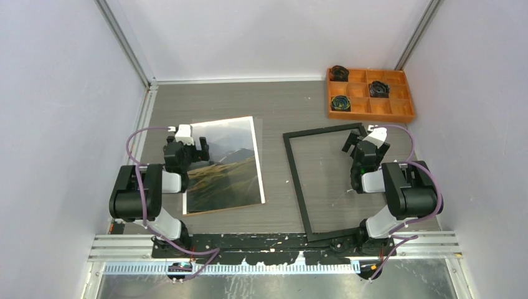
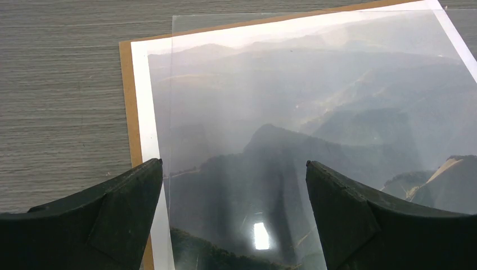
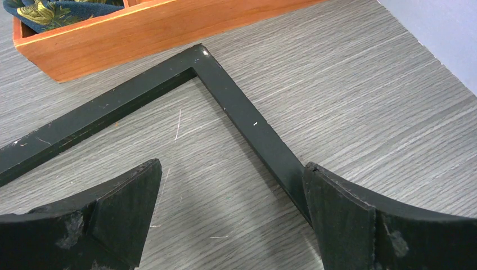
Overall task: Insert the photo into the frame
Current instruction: Turn over the photo frame at the center of the board.
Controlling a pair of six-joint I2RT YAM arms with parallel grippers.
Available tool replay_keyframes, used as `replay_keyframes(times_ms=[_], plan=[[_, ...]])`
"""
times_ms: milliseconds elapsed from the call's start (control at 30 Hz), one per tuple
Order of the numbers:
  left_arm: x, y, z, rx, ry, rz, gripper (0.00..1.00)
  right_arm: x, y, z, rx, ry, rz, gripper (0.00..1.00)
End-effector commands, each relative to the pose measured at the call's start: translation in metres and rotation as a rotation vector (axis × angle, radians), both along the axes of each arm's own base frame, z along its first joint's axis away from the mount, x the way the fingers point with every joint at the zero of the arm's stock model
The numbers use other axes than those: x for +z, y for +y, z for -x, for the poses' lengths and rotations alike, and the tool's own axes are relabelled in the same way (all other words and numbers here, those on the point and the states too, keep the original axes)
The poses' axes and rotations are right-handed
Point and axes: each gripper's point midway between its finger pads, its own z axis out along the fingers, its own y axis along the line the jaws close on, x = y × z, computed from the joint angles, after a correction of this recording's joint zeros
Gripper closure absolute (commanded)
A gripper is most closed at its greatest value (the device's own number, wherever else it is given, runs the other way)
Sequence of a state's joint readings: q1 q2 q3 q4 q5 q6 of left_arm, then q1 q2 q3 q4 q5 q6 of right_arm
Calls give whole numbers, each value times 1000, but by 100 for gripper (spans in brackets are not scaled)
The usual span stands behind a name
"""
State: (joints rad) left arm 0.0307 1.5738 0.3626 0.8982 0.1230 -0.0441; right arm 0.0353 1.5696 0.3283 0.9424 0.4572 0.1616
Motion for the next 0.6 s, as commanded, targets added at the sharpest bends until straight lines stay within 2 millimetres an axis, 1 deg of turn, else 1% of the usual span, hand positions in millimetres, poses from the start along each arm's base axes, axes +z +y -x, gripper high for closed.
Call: replay_keyframes(times_ms=[0,300,367,400,467,500,533,567], plan=[[19,2,-8,10,-63,-12,0,18,0,-9,-4,-76,-10,0],[20,1,-8,8,-66,-12,0,19,0,-9,-6,-77,-10,0],[23,-3,-7,-42,-61,4,0,24,-9,-4,-71,-88,-20,0],[27,-4,-8,-51,-52,7,0,27,-7,-3,-55,-89,-21,0],[33,0,-9,-46,20,27,0,41,-5,0,-46,-98,-5,0],[35,1,-8,-49,78,26,0,58,-7,5,-64,-128,-8,0],[42,3,-9,-56,124,14,0,70,-13,12,-107,-154,-14,0],[45,5,-8,-66,170,2,0,76,-18,21,-150,-158,-36,0]])
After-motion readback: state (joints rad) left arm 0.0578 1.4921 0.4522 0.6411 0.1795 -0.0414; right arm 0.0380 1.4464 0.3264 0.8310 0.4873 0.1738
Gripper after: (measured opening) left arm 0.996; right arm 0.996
